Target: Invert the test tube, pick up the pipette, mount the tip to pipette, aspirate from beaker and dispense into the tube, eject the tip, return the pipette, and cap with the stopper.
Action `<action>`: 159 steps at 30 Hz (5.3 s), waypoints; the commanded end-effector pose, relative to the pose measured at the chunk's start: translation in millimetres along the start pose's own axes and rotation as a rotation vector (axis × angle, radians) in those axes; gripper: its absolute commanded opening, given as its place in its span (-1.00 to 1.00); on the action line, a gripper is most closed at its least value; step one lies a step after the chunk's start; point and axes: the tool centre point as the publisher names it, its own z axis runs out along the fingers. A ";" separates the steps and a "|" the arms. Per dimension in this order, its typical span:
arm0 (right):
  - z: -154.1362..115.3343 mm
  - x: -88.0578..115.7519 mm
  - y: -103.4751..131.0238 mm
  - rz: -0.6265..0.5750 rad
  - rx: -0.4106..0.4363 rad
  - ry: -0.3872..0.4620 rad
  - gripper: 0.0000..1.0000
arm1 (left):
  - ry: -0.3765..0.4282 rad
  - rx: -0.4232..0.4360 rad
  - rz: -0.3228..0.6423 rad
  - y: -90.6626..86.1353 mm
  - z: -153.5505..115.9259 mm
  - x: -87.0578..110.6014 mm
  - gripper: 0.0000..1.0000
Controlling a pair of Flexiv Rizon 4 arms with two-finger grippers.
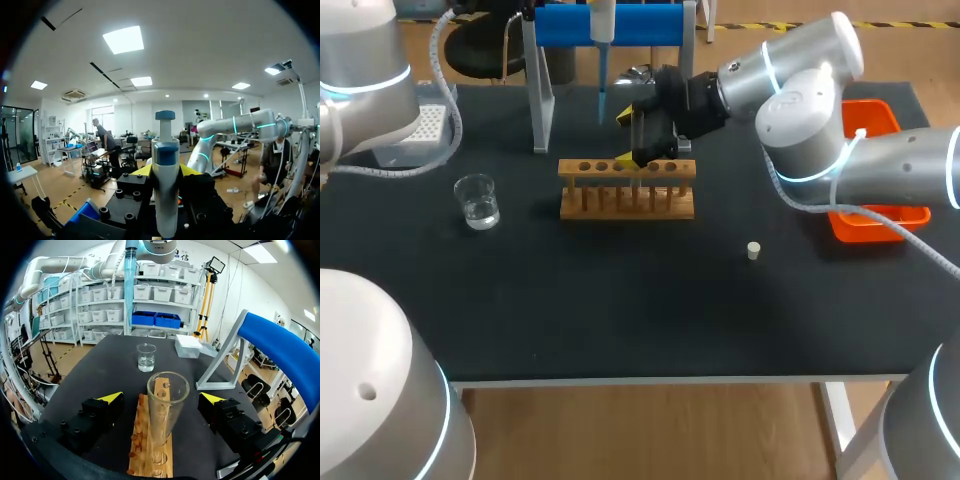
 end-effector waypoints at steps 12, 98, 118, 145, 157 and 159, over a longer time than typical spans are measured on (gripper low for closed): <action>-1.3 -0.5 0.2 0.000 0.001 0.003 1.00 | 0.052 0.008 0.007 -2.4 26.1 -27.0 -1.00; -1.3 -0.5 0.2 0.000 0.001 0.003 1.00 | 0.049 0.076 -0.049 36.5 22.5 -42.1 -1.00; -1.3 -0.5 0.2 0.000 0.001 0.003 1.00 | 0.059 0.077 -0.034 35.4 23.3 -59.3 -1.00; -1.3 -0.5 0.2 0.000 0.001 0.003 1.00 | 0.083 0.069 -0.053 38.7 28.8 -43.5 -1.00; -1.3 -0.5 0.2 0.000 0.001 0.003 1.00 | 0.070 0.064 -0.049 41.1 27.7 -49.4 -1.00; -1.3 -0.5 0.2 0.000 0.001 0.003 1.00 | 0.074 0.062 -0.045 42.3 29.2 -51.2 -1.00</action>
